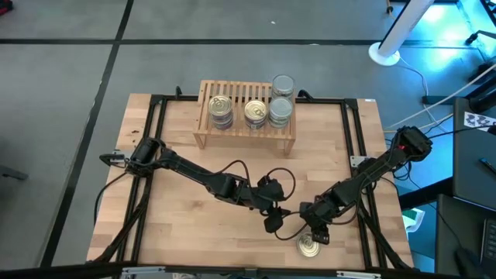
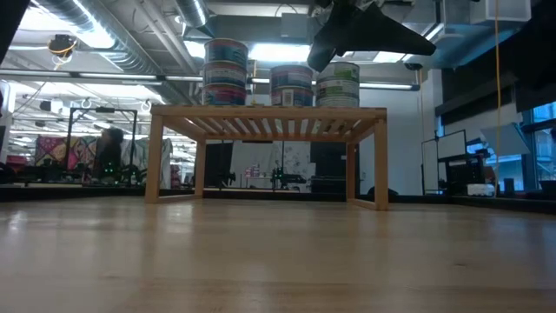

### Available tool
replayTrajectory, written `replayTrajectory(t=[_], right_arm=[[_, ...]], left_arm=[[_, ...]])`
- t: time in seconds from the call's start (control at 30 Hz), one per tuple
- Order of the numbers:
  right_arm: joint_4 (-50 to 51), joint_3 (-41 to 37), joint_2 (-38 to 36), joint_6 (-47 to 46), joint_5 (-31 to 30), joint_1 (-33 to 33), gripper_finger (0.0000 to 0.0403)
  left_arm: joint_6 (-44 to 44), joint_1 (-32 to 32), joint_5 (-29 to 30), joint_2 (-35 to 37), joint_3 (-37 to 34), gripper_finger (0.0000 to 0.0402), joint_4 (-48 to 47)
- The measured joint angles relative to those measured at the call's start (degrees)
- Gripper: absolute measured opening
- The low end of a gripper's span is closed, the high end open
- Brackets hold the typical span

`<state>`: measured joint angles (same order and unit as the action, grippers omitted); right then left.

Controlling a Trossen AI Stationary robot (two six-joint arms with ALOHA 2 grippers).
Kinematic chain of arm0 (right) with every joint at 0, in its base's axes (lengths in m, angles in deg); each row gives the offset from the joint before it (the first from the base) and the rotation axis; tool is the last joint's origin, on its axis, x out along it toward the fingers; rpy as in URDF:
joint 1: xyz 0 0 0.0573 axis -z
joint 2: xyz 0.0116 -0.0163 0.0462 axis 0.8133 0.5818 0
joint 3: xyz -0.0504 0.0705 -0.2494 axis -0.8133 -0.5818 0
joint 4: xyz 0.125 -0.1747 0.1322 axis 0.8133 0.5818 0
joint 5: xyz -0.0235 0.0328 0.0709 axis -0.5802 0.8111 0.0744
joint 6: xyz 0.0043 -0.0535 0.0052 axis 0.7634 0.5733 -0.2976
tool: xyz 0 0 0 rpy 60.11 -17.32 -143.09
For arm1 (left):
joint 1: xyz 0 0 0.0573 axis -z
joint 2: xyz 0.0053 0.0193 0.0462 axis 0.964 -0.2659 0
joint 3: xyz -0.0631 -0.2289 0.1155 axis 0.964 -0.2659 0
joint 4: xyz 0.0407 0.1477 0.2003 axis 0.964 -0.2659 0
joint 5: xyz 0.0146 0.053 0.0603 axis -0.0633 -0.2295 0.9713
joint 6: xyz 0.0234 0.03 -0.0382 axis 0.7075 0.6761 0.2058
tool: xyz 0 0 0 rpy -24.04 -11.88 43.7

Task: Stack canned seafood by type on shelf
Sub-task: Stack the blue tuna can on top of the blue tuna cans on the shelf

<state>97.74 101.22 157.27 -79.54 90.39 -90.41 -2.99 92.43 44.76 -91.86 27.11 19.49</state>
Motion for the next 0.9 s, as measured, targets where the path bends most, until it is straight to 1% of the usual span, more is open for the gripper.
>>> replayTrajectory(t=[0.17,0.43,0.67,0.9], right_arm=[[-0.1,0.0,0.0,0.8,-1.7,0.0,0.0216],[-0.3,0.1,0.2,2.8,-1.7,-0.1,0.0216],[-2.1,0.1,1.9,5.5,-1.8,0.0,0.0216],[-2.0,0.1,2.0,6.6,-3.5,0.0,0.0216]], left_arm=[[0.0,0.0,0.0,0.0,0.0,0.0227,0.0],[0.0,0.0,0.0,0.0,0.0,0.0227,0.0],[0.0,0.0,0.0,0.0,0.0,0.0227,0.0],[0.0,0.0,0.0,0.0,0.0,0.0227,0.0]])
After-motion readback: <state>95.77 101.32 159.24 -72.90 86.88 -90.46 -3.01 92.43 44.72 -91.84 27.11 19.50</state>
